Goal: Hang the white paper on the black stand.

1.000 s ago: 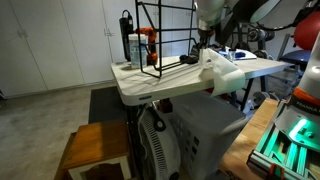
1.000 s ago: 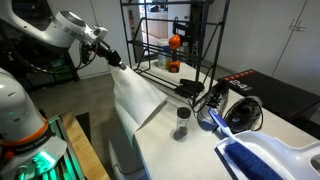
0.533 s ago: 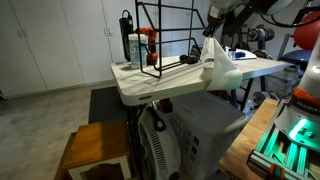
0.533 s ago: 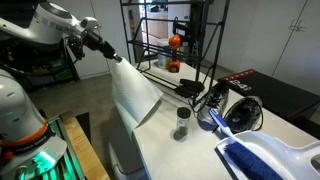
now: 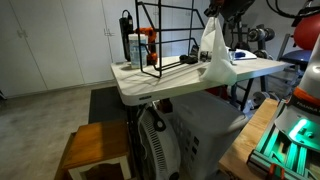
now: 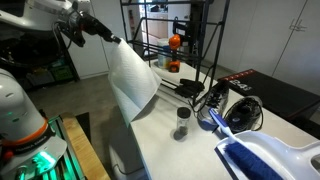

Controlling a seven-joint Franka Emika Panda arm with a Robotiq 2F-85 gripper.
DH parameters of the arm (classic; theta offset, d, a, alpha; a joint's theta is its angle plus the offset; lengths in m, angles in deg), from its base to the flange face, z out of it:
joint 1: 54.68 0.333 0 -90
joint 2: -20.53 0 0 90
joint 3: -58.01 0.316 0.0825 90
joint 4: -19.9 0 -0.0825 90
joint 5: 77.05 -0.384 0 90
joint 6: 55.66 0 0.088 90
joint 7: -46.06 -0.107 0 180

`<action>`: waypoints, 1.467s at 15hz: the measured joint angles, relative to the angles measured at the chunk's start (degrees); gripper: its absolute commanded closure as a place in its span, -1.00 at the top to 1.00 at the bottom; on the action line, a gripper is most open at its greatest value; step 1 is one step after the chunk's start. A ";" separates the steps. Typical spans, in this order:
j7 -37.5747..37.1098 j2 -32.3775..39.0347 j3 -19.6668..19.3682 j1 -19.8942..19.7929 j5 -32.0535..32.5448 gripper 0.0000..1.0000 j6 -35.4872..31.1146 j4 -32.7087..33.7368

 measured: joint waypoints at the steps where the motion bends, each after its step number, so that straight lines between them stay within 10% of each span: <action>1: -1.03 -0.81 0.43 -0.01 0.24 -1.00 2.06 1.46; 9: -17.50 -0.39 4.18 -0.88 5.50 -0.98 16.44 10.43; 22: -27.11 6.44 1.68 -1.11 21.68 -1.00 17.55 13.73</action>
